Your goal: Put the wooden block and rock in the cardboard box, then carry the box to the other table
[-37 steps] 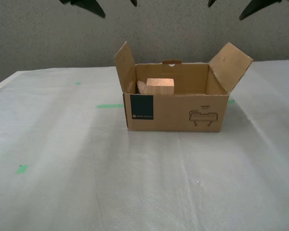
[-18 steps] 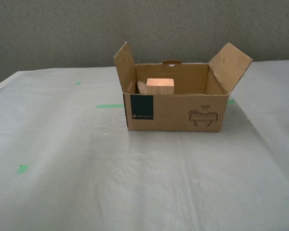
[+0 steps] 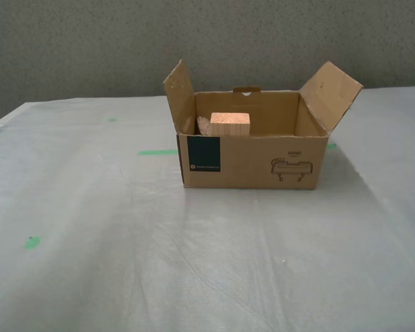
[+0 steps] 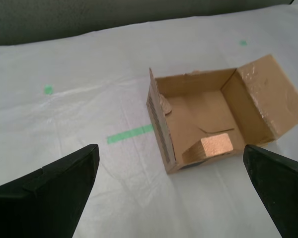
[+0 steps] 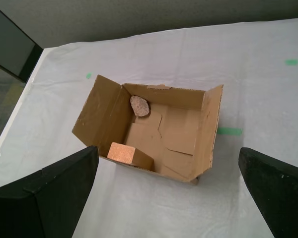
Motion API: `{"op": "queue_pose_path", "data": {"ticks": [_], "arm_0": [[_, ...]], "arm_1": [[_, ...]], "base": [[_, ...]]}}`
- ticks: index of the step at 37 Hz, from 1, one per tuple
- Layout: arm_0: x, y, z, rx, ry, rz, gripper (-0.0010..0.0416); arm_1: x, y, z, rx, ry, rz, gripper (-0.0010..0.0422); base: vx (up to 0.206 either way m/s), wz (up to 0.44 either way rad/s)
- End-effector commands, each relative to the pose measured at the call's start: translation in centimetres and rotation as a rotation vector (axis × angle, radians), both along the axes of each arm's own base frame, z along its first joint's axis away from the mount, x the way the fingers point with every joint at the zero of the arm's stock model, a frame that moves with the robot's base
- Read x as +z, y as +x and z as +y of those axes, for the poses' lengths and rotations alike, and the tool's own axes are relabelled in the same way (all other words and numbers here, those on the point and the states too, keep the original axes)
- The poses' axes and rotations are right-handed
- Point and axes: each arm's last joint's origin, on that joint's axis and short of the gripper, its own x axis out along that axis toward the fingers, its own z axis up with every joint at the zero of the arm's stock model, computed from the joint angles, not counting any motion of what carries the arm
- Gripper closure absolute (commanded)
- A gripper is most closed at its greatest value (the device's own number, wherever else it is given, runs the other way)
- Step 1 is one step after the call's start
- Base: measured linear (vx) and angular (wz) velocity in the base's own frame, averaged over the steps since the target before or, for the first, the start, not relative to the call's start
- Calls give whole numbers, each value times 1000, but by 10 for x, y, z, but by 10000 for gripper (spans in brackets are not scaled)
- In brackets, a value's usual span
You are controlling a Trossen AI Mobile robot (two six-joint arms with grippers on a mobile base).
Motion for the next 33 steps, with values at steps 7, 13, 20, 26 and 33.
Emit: {"op": "queue_pose_path", "data": {"ticks": [7,13,20,26,33], "arm_0": [[3,-23,-7,2,-10,-5,12],[3,-34,-11,-22,-24,-38,11],[-17,-41,-13,-30,-36,-23,12],[-43,-42,-13,-30,-42,2,11],[-71,-39,-12,-33,-45,25,11]], "arm_1": [[-37,-14,8,24,-9,32,14],[-57,-22,9,18,-33,29,14],[-73,-32,4,-20,-95,0,14],[-84,-37,2,-46,-105,-5,14],[-91,-37,1,-49,-98,1,14]], "base": [[0,0],[0,0],[0,0],[0,0],[0,0]]}}
